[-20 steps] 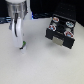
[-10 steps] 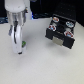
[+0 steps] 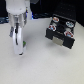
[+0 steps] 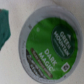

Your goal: Open the kcup holder, insert the kcup into the holder, and close the kcup holder

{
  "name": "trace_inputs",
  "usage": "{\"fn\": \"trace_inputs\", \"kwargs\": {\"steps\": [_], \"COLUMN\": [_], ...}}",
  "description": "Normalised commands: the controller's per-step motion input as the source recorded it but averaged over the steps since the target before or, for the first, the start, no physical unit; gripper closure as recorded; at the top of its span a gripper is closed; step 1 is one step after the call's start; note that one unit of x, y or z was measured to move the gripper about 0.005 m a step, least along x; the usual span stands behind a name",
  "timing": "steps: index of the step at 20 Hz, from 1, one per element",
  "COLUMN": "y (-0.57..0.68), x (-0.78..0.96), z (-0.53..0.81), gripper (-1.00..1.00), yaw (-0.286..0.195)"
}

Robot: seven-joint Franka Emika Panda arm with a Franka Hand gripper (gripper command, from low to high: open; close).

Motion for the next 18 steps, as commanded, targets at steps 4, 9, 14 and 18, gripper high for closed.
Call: {"fn": "trace_inputs", "kwargs": {"steps": [4, 9, 14, 18], "y": [0.19, 0.04, 0.01, 0.15], "x": [0.14, 0.07, 0.00, 0.01], "z": [0.05, 0.06, 0.04, 0.35], "gripper": [1.00, 1.00, 1.00, 1.00], "yaw": [-0.145, -0.084, -0.020, -0.049]}}
